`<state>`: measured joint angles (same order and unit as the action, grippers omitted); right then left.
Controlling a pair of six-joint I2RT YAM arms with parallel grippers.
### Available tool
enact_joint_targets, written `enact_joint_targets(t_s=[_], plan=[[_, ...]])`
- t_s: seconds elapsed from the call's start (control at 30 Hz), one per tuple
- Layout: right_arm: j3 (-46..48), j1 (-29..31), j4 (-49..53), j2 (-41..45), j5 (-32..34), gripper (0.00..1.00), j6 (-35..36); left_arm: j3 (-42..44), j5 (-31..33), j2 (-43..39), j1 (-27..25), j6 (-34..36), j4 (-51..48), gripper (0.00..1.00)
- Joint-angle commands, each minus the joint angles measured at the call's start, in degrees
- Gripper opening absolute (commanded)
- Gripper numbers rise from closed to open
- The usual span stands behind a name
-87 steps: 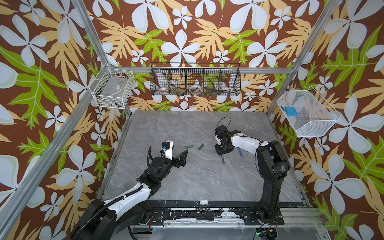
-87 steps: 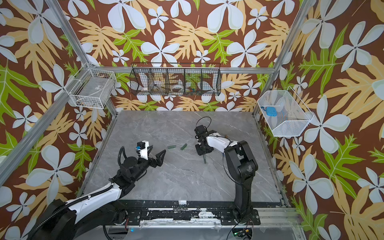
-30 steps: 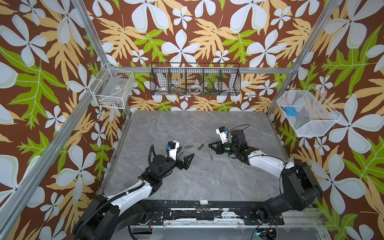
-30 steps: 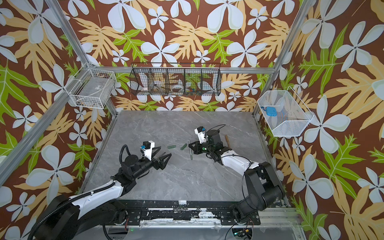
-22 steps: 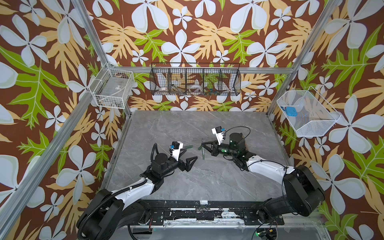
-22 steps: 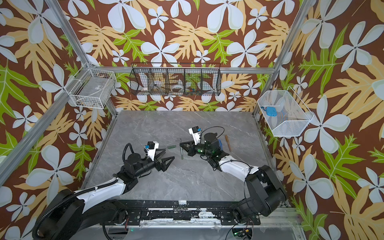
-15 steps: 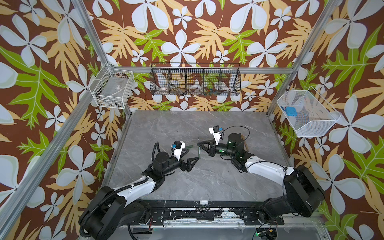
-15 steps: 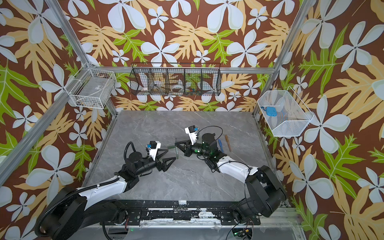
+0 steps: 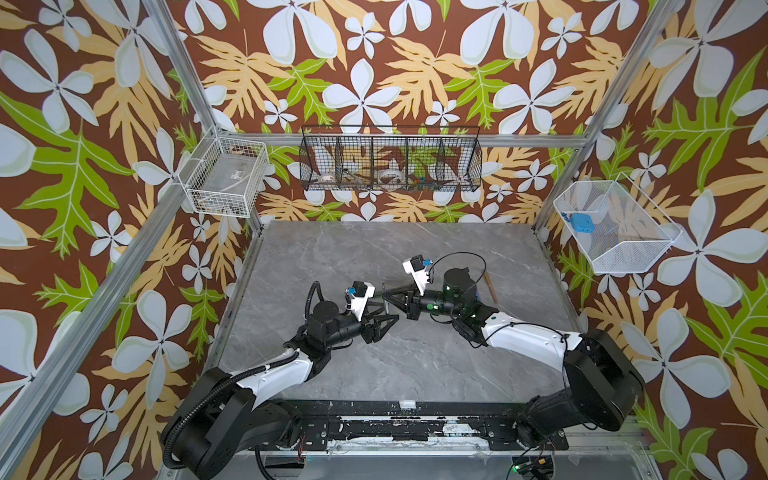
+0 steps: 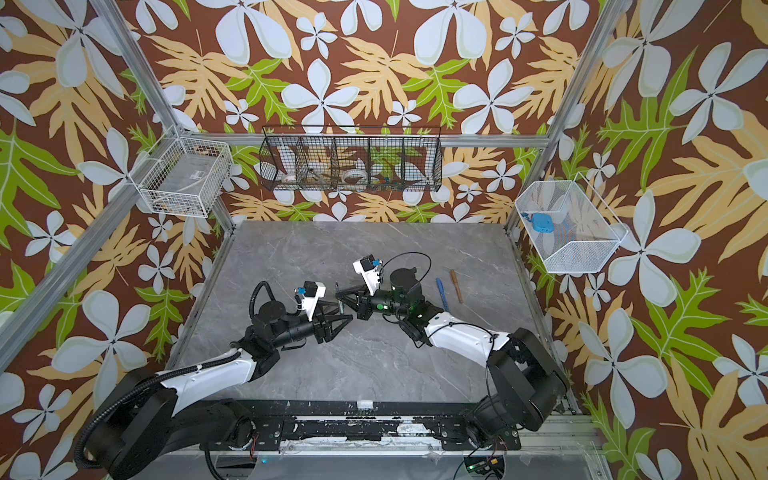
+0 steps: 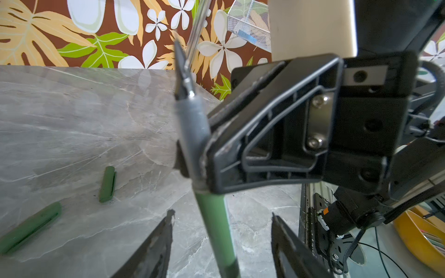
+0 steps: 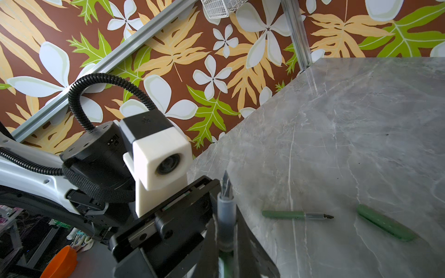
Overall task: Insert the pens into the pen caps
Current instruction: 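Close the left gripper on the green pen while the right gripper holds it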
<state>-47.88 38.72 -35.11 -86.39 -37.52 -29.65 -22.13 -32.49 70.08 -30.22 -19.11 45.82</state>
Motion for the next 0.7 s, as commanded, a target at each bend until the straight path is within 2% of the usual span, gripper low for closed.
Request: enact_joint_targets(t_s=[0.0, 0.2, 0.47, 0.67], plan=[[0.5, 0.3, -3.1, 0.3, 0.4, 0.03, 0.4, -0.4, -2.5, 0.0, 0.0, -0.9, 3.4, 0.55], [2.6, 0.4, -5.6, 2.1, 1.8, 0.02, 0.4, -0.5, -2.9, 0.5, 0.0, -1.1, 3.7, 0.32], [5.1, 0.4, -10.0, 2.9, 3.3, 0.02, -1.0, -1.3, -4.2, 2.0, 0.0, -1.6, 4.0, 0.21], [5.9, 0.5, -11.5, 2.9, 3.2, 0.05, -1.6, -1.5, -4.4, 1.9, 0.0, -1.3, 3.3, 0.00]])
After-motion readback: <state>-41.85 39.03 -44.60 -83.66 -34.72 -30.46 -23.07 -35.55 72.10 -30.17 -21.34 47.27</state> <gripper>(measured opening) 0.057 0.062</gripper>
